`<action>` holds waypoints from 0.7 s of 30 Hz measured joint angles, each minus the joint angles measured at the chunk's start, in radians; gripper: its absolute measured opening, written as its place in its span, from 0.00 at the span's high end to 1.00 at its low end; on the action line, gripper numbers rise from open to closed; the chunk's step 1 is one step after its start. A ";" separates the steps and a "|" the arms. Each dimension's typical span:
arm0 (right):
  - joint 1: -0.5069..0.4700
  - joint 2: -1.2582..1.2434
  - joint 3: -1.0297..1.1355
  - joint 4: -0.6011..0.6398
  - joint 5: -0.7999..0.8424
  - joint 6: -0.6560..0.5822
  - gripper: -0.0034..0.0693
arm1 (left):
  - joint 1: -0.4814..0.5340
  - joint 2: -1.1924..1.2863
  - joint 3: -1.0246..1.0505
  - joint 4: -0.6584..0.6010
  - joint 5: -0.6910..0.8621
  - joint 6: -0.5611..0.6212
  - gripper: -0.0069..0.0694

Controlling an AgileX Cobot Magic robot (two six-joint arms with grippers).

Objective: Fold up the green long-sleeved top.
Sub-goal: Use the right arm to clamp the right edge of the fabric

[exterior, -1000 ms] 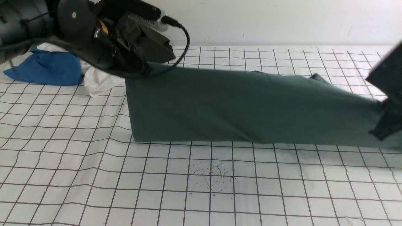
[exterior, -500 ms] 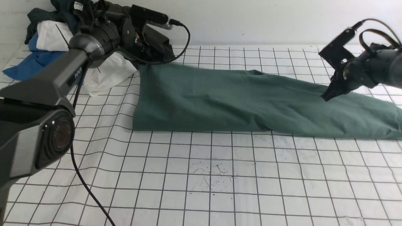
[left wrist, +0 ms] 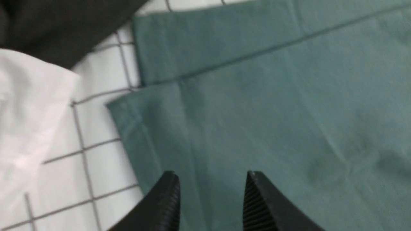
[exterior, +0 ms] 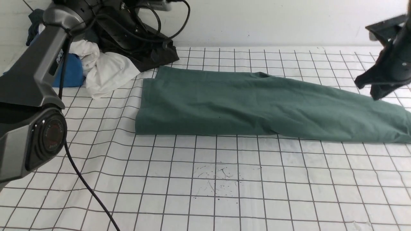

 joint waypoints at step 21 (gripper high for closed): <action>-0.381 -0.007 0.092 0.182 -0.103 0.086 0.93 | -0.033 -0.174 0.230 0.225 0.003 0.015 0.89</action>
